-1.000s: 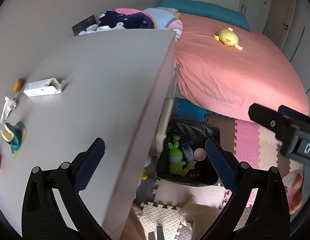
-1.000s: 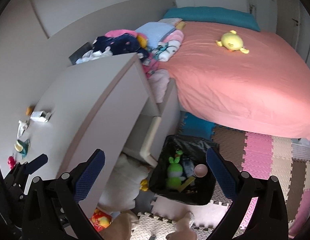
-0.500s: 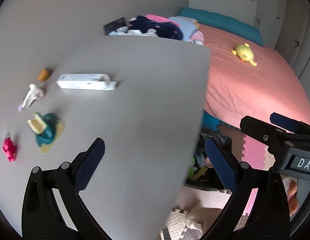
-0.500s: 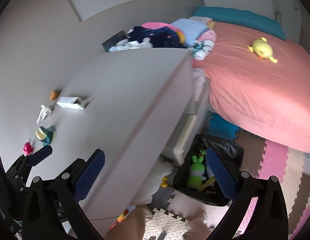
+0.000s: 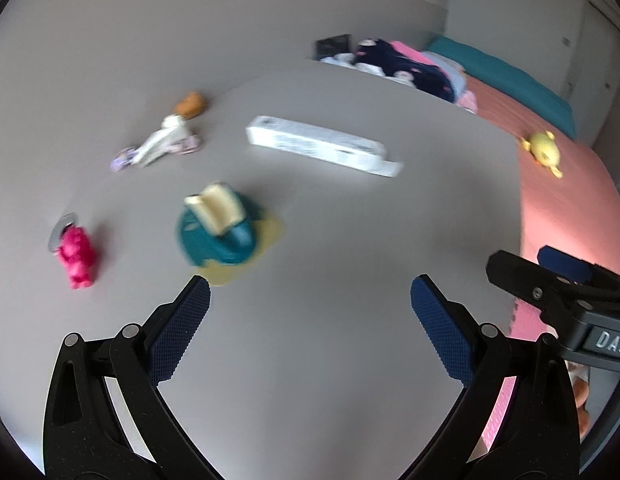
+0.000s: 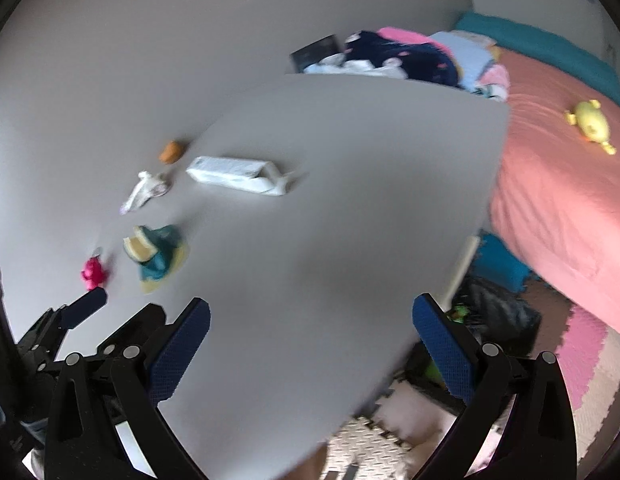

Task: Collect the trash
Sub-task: 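Move both open grippers back over the table toward the toys, then grasp the teal-and-cream potty toy with the right gripper while the left gripper grasps the pink dinosaur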

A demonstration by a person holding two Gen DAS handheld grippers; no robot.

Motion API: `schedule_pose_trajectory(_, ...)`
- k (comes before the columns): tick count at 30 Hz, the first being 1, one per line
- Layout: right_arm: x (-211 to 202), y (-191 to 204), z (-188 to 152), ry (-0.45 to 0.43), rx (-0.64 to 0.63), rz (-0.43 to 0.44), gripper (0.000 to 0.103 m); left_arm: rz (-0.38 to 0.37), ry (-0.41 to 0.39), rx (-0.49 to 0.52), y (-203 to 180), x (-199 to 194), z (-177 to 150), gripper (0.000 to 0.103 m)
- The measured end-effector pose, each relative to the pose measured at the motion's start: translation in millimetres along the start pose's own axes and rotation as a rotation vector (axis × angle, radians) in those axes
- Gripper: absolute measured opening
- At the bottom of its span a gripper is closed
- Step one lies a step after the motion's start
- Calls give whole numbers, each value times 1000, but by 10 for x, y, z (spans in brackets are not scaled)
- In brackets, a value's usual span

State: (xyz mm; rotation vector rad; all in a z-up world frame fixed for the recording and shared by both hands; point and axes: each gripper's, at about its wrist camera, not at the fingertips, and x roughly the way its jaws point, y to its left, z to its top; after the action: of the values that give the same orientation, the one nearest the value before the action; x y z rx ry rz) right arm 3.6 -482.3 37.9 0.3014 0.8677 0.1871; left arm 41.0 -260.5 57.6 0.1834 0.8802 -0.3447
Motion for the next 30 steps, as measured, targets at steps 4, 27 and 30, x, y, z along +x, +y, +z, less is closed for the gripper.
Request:
schedule_pose_trajectory(4, 130, 355, 35, 10, -67, 21, 101, 28, -3, -34, 287, -14, -38, 97)
schedule_pose_trajectory(27, 1040, 1872, 212, 111, -324, 14, 95, 123, 41, -307, 1919, 87, -260, 97)
schedule_pose_trajectory(30, 1138, 1916, 216, 123, -334, -8, 88, 138, 52, -317, 1982, 136, -248, 97)
